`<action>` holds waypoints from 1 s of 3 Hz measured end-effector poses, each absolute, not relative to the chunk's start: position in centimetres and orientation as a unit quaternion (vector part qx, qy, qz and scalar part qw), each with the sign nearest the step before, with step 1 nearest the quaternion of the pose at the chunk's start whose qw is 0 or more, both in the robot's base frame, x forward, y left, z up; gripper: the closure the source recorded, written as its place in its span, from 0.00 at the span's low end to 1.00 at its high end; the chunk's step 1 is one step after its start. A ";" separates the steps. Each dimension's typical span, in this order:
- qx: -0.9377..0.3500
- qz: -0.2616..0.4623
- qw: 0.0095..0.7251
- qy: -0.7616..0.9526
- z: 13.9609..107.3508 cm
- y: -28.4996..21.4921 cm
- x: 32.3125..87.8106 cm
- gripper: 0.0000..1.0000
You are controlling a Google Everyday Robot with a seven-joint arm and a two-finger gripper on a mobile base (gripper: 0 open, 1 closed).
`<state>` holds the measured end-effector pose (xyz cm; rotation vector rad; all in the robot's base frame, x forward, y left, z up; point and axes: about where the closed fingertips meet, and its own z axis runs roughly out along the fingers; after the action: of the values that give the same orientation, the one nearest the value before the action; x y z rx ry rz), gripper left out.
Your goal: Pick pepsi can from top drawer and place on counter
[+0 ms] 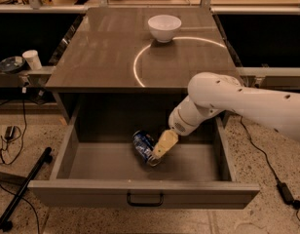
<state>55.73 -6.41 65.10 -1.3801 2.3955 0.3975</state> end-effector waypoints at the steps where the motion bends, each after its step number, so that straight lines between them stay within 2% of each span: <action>1: -0.487 0.140 0.173 0.845 65.1 -6.4 55.7 0.00; 2: -0.465 0.119 0.170 0.860 65.0 -6.6 56.1 0.00; 3: -0.452 0.031 0.182 0.872 65.7 -8.2 56.9 0.00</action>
Offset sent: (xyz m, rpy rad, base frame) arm 0.0202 -0.0219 0.0006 -0.3301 -0.0365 -0.5233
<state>56.95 -8.19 65.73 -1.2768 2.4624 0.0869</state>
